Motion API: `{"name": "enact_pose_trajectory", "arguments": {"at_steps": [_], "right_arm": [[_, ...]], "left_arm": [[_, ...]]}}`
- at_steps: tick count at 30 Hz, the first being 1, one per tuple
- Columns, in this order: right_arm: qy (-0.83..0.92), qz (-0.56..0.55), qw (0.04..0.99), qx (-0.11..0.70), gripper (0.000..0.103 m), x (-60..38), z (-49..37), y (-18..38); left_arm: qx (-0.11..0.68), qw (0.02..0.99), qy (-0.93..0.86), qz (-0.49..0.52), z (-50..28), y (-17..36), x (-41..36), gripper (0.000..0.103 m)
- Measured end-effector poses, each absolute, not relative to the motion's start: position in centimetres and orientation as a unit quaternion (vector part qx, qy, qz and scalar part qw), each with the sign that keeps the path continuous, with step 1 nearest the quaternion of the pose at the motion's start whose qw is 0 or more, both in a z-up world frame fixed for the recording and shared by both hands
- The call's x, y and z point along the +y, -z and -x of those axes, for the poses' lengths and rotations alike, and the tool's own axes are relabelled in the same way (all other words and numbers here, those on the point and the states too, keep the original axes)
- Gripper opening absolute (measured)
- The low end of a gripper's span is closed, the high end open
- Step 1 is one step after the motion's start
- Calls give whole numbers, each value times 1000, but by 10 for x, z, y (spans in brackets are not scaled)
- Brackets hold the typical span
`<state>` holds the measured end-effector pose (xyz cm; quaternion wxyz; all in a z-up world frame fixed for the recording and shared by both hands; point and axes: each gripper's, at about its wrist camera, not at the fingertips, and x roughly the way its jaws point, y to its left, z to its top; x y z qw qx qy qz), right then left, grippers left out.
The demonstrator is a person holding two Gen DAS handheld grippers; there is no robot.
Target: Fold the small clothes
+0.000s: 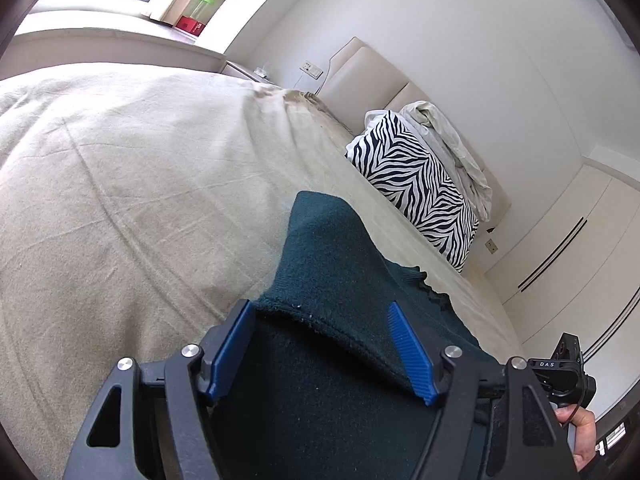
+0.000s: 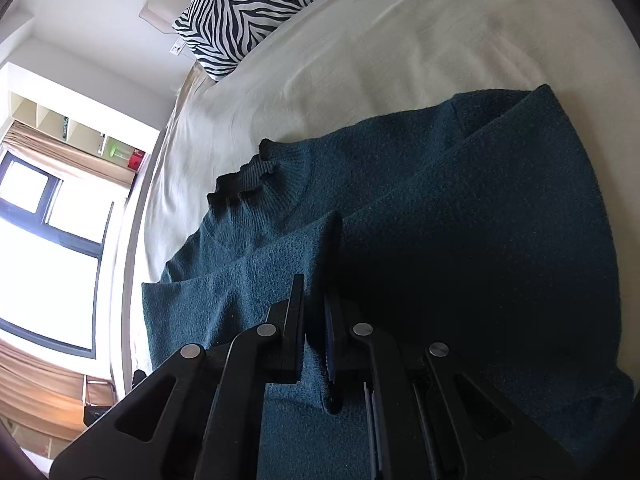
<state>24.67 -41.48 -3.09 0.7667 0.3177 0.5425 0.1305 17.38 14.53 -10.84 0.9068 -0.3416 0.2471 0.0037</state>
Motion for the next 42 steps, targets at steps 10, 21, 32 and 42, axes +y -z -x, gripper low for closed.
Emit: {"name": "enact_pose_trajectory", "arguments": {"at_steps": [10, 21, 32, 42], "right_arm": [[-119, -295, 773, 549, 7, -419, -241, 43], [-139, -302, 777, 535, 7, -422, -242, 45], [-147, -306, 788, 513, 8, -426, -245, 44], [-112, -297, 797, 514, 8, -429, -241, 40]], "left_arm": [[262, 911, -16, 317, -182, 85, 138, 70], [374, 909, 15, 184, -305, 74, 117, 45], [386, 905, 8, 180, -299, 102, 127, 36], [385, 908, 5, 167, -294, 102, 124, 38]]}}
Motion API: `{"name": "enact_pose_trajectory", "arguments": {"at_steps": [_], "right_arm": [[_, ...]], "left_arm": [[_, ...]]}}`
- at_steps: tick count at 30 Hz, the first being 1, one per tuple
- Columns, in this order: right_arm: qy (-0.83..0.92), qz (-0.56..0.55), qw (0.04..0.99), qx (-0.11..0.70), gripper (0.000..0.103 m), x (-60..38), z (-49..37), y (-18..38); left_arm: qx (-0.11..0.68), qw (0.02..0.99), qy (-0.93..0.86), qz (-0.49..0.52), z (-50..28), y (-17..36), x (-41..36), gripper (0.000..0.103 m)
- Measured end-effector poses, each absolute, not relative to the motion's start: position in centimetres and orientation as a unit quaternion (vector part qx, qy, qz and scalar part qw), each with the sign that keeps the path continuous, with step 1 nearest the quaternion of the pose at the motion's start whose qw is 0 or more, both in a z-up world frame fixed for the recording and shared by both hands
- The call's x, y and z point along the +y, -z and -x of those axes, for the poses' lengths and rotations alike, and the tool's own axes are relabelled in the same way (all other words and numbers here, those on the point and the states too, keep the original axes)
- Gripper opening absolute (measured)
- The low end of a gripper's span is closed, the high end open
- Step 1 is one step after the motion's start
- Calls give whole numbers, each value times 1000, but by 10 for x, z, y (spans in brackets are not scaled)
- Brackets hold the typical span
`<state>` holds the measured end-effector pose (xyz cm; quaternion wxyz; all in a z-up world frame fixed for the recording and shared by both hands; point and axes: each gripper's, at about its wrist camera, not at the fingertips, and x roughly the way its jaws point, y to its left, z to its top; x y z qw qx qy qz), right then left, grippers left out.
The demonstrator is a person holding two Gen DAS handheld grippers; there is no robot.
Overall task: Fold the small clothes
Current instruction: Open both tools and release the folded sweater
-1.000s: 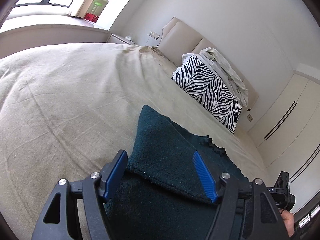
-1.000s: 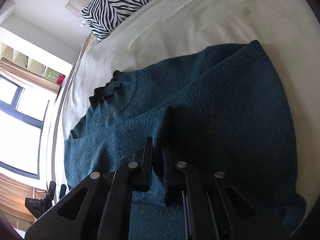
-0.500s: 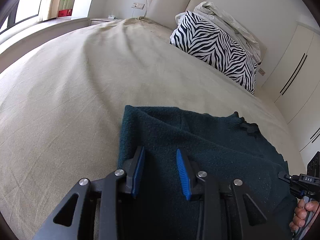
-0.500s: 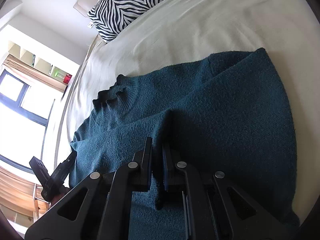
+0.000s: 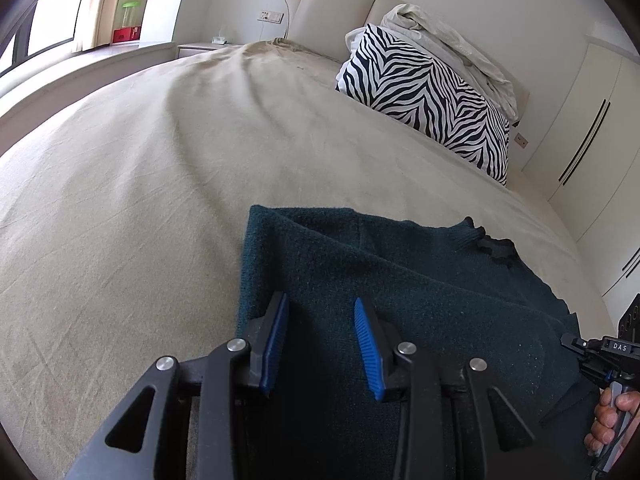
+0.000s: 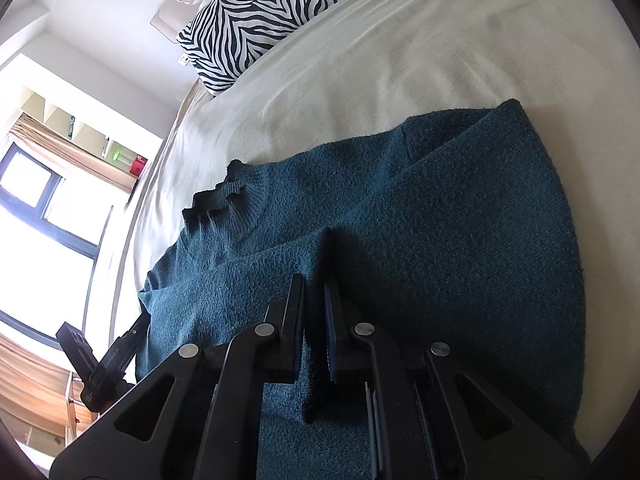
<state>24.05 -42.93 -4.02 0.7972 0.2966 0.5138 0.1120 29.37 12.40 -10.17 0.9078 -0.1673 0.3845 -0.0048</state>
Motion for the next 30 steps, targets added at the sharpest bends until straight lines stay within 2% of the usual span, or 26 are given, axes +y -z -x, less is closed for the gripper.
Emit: {"name": "enact_pose_trajectory", "arguments": {"at_steps": [1, 3, 6, 7, 8, 9, 10, 15, 16, 18, 19, 30], "right_arm": [[-97, -280, 815, 498, 9, -429, -234, 26], [-114, -266, 842, 455, 9, -423, -223, -1], [-172, -245, 836, 460, 12, -398, -220, -10], [-183, -230, 825, 482, 22, -387, -222, 0], [-184, -222, 809, 512, 41, -381, -224, 18], [-183, -225, 797, 529, 45, -379, -222, 34], [-187, -233, 809, 506, 41, -385, -215, 35], [-147, -262, 836, 458, 44, -419, -161, -2], [-146, -261, 845, 443, 46, -427, -145, -11], [-142, -261, 854, 427, 56, -439, -112, -24], [-138, -261, 854, 428, 60, -445, -96, -27], [-109, -228, 851, 461, 60, -483, 52, -21]], "left_arm": [[385, 909, 2, 161, -290, 100, 122, 41], [382, 911, 5, 153, -280, 97, 115, 61], [387, 915, 3, 112, -275, 97, 97, 74], [390, 915, -2, 104, -274, 97, 94, 75], [392, 914, -3, 104, -273, 96, 94, 75], [395, 912, -1, 109, -269, 94, 96, 75], [397, 911, 1, 111, -264, 93, 97, 75], [417, 898, -1, 140, -207, 90, 123, 77], [417, 897, -4, 149, -191, 88, 130, 77], [419, 893, -11, 162, -157, 85, 141, 77], [420, 892, -9, 168, -140, 82, 146, 77], [490, 855, 28, 168, -4, 86, 150, 77]]}}
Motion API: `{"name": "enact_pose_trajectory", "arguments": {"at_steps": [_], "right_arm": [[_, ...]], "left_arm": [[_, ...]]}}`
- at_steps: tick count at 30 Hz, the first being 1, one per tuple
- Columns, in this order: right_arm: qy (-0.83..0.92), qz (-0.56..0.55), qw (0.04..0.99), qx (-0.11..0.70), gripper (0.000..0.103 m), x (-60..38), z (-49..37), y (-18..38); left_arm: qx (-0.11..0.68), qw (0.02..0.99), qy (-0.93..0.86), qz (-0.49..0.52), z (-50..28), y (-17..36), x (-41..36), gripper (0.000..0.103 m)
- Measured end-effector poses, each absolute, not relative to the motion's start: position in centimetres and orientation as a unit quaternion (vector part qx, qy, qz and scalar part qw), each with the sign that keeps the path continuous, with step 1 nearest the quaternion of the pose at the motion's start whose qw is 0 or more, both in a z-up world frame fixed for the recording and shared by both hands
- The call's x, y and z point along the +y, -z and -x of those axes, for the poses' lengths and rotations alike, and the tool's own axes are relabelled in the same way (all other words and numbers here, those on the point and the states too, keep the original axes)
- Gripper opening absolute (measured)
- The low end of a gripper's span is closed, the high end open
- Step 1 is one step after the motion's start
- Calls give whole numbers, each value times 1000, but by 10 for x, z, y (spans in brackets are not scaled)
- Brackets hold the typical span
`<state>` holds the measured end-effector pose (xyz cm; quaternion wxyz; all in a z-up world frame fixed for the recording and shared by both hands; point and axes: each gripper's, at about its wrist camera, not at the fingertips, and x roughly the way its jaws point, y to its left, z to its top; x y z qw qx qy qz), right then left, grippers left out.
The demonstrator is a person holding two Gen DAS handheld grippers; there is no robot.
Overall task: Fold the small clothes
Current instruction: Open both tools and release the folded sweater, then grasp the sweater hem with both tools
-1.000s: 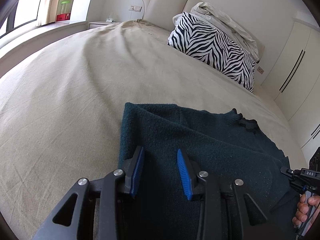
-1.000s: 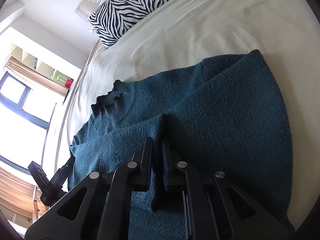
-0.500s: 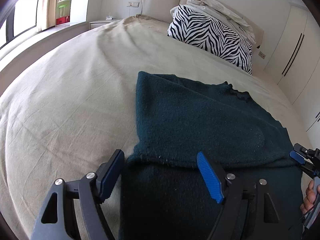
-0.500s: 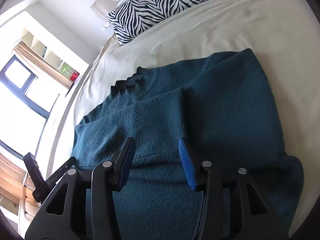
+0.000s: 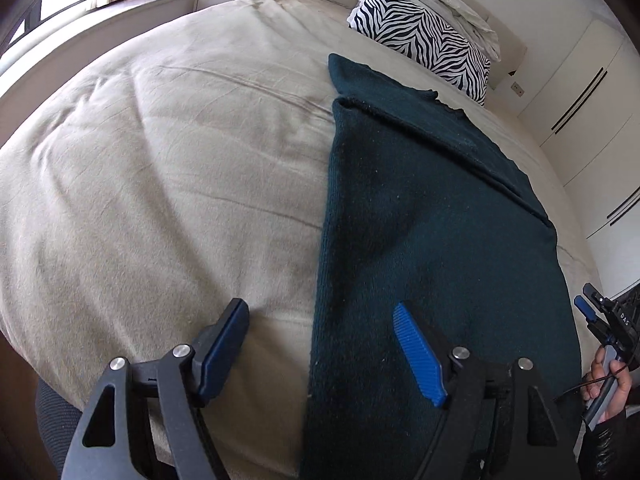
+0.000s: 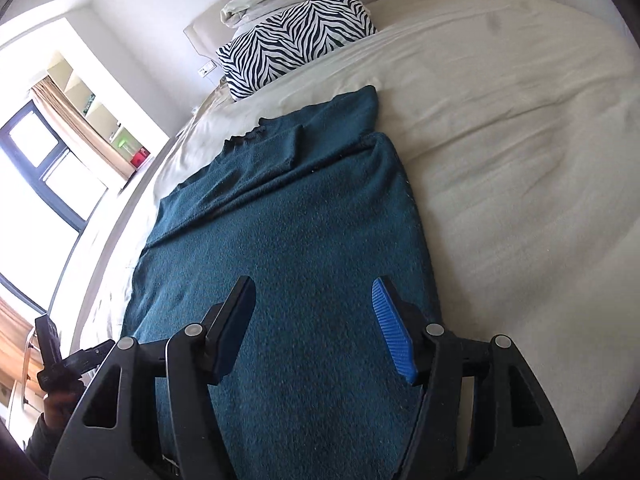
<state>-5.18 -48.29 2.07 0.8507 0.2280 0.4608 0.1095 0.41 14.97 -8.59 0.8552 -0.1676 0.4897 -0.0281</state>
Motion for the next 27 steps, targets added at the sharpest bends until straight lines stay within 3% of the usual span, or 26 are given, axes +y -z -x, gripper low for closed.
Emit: {"name": "enact_pose_trajectory", "arguments": {"at_steps": [7, 10, 23, 27], "right_arm": [[-82, -219, 844, 483, 60, -505, 96, -21], [-68, -215, 839, 495, 60, -515, 110, -24], [-71, -205, 796, 566, 63, -525, 143, -19], [-77, -231, 784, 571, 63, -528, 144, -13]], "left_arm": [[513, 843, 56, 153, 21, 87, 133, 75], [525, 838, 62, 133, 27, 89, 125, 68], [542, 825, 82, 135, 38, 90, 126, 68], [550, 821, 79, 135, 38, 88, 129, 59]]}}
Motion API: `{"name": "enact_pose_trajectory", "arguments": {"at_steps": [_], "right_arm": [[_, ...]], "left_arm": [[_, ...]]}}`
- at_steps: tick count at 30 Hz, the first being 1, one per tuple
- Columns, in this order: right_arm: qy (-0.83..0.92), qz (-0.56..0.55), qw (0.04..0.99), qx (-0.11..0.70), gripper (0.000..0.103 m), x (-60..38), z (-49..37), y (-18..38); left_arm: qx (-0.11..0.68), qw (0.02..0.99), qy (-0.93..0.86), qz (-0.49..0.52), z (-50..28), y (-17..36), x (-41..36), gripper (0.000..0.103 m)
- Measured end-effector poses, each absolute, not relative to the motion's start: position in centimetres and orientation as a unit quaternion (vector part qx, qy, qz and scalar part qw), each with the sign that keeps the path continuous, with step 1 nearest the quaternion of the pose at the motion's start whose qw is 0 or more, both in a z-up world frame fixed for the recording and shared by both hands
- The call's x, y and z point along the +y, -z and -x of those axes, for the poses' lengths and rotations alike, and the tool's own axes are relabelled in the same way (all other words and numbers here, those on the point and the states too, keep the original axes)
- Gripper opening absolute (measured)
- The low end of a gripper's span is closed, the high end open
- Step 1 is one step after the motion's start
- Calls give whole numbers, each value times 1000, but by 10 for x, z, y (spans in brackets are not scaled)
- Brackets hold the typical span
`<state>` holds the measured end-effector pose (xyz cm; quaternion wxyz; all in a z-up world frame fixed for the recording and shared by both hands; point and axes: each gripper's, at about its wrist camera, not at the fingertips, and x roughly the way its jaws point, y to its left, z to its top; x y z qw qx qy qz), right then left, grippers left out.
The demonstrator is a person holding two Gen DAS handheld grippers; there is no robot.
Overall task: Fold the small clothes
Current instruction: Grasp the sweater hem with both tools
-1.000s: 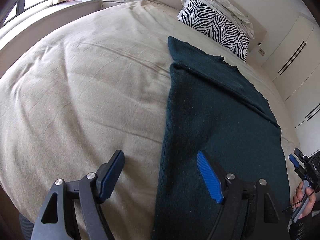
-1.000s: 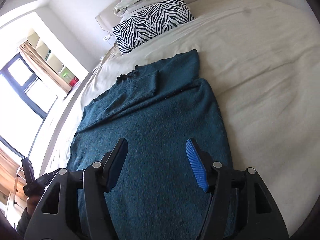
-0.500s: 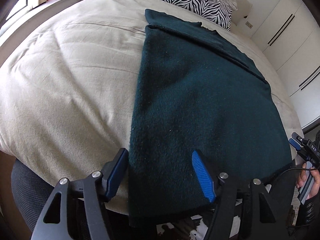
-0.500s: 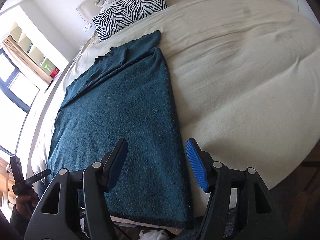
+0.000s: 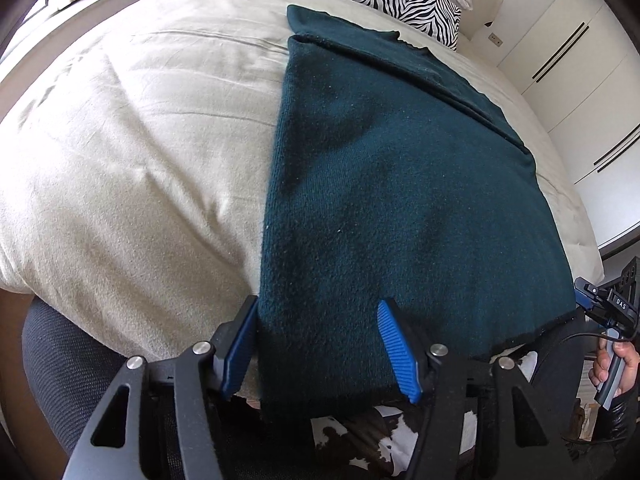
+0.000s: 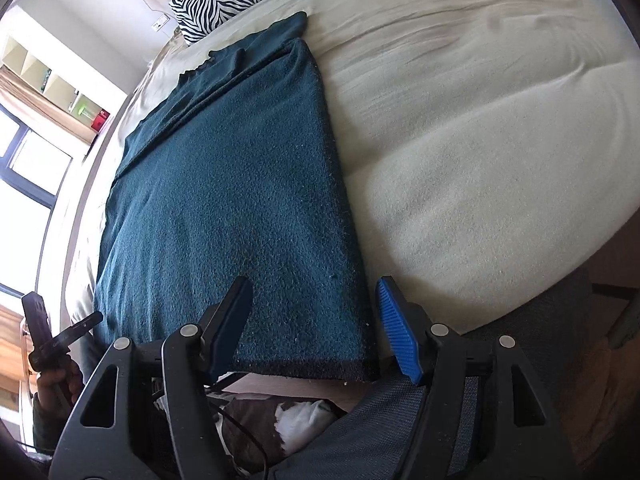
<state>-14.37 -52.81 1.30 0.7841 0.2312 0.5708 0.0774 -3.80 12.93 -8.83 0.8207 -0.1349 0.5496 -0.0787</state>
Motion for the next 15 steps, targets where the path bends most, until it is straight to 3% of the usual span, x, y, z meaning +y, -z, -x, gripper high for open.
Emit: {"name": "enact_pose_trajectory", "arguments": {"at_steps": [5, 10, 15], "right_arm": [[-84, -256, 774, 573, 63, -535, 146, -11], [-88, -262, 768, 578, 62, -537, 149, -10], [-84, -259, 763, 587, 46, -538, 152, -8]], "left_arm": [[559, 812, 79, 147, 42, 90, 135, 54], [571, 807, 69, 136, 42, 92, 136, 32], [577, 802, 71, 139, 42, 95, 139, 11]]}}
